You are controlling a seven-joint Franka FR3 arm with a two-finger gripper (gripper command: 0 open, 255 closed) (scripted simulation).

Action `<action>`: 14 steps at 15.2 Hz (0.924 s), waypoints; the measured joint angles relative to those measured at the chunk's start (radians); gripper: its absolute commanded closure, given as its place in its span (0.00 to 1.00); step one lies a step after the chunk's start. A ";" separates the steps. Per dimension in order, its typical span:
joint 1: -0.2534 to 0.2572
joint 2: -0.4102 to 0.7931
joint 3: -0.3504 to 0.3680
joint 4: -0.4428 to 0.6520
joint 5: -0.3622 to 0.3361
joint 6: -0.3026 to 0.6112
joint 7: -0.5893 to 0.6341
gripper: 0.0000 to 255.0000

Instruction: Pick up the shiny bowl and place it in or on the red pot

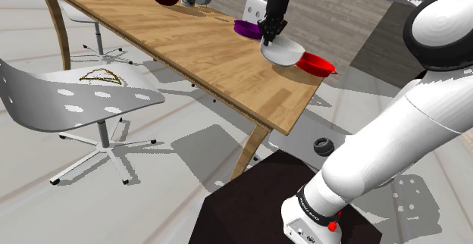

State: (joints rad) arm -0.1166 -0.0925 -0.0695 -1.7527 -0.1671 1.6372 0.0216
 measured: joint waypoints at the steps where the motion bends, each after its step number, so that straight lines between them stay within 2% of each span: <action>1: 0.000 0.006 -0.001 0.020 0.001 -0.014 -0.004 1.00; 14: 0.000 0.052 0.001 0.248 0.003 -0.195 -0.032 1.00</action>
State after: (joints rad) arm -0.1163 -0.0410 -0.0684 -1.5043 -0.1644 1.4425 -0.0101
